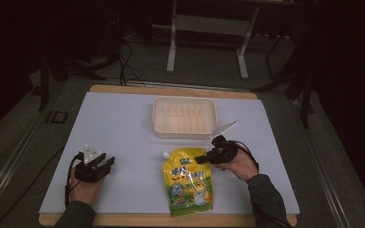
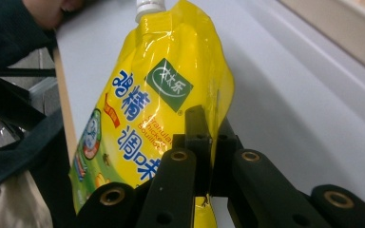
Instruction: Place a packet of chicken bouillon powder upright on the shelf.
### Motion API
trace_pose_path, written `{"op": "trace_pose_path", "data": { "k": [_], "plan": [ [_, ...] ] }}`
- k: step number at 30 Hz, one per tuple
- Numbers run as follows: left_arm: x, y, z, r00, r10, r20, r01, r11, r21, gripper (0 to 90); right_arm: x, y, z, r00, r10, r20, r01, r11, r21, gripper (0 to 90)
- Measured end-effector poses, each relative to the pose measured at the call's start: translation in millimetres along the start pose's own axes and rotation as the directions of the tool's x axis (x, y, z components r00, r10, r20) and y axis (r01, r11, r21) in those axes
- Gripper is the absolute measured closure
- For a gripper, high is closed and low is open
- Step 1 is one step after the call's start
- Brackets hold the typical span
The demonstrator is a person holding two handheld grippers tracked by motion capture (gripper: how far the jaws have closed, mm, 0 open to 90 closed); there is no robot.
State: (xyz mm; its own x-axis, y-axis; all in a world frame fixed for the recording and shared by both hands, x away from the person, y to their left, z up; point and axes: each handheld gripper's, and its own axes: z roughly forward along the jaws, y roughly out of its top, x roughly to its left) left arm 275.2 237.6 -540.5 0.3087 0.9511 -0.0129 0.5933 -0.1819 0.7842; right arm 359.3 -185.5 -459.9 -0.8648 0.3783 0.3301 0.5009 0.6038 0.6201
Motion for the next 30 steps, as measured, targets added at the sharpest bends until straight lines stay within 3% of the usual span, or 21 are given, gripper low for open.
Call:
{"op": "trace_pose_path", "data": {
  "k": [4,9,12,23,30],
  "plan": [
    [0.0,0.0,0.0,1.0000,0.000,-0.001,0.000,1.0000,0.000,59.0,2.4,2.1,-6.7,0.9997,-0.013,-0.020,0.012,0.9990,-0.042,90.0],
    [0.0,0.0,0.0,1.0000,-0.001,-0.001,0.001,1.0000,-0.001,59.0,6.3,4.8,-14.7,0.9995,-0.029,-0.014,0.028,0.9974,-0.067,90.0],
    [0.2,0.1,0.0,1.0000,0.002,-0.002,-0.002,1.0000,-0.001,59.0,7.6,7.1,-25.6,0.9993,-0.034,-0.019,0.031,0.9933,-0.111,90.0],
    [-0.2,0.0,0.2,1.0000,0.001,-0.005,-0.001,1.0000,0.001,59.0,15.9,8.5,-63.1,0.9977,-0.056,0.039,0.063,0.9762,-0.208,90.0],
    [-0.3,0.0,0.3,1.0000,0.000,-0.006,0.000,1.0000,0.002,59.0,17.6,6.5,-76.5,0.9957,-0.059,0.071,0.075,0.9697,-0.233,90.0]
  ]
}}
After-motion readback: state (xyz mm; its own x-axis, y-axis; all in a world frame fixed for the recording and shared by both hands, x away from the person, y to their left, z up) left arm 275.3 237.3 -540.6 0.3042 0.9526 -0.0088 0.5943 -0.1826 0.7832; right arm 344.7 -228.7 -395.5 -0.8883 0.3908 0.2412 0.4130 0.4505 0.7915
